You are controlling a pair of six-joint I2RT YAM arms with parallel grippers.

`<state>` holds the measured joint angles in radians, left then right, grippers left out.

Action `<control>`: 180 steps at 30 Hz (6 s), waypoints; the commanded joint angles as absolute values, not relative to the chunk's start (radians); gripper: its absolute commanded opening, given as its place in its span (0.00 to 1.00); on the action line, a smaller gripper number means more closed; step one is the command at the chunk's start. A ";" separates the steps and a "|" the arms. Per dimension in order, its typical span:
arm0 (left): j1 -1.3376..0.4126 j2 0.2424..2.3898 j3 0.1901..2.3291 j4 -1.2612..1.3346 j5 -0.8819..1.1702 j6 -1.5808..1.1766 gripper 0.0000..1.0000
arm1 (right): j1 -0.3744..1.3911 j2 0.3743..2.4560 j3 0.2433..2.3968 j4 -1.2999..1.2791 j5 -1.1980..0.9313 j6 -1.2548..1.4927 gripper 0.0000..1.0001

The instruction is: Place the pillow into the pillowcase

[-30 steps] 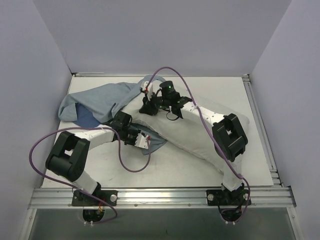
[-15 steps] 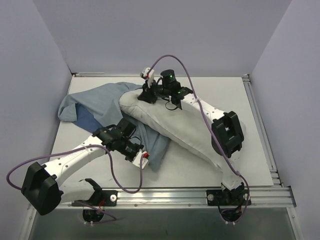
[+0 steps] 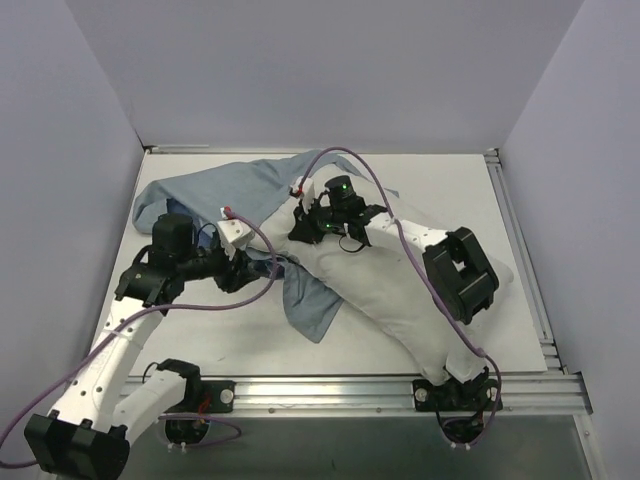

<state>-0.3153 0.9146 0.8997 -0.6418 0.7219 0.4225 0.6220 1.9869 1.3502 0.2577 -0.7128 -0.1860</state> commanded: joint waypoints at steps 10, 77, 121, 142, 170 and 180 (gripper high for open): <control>-0.178 1.256 0.995 -0.379 0.420 0.155 0.52 | 0.606 1.893 1.299 0.230 -0.710 -0.172 0.00; -0.416 2.092 2.132 -0.545 0.295 0.058 0.86 | 0.069 2.158 2.111 -0.499 -0.745 0.126 0.96; -0.548 2.025 1.853 -0.163 0.341 -0.399 0.12 | 0.184 1.980 1.758 -0.071 -0.864 0.367 0.00; -0.449 1.948 1.834 -0.350 0.270 0.014 0.57 | 0.170 1.884 1.646 -0.425 -0.617 0.078 0.79; -0.555 1.942 1.777 -0.054 0.620 -0.446 0.00 | 0.244 1.847 1.579 -0.008 -0.893 0.368 0.00; -0.377 1.636 1.508 -0.153 0.673 -0.009 0.87 | 0.222 1.858 1.715 -0.315 -0.743 0.116 0.75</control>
<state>-0.4339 1.8511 1.5494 -0.1551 0.5838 -0.2100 0.1898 1.9354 1.6615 -0.1959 -0.7918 0.2493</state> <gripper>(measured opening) 0.829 0.682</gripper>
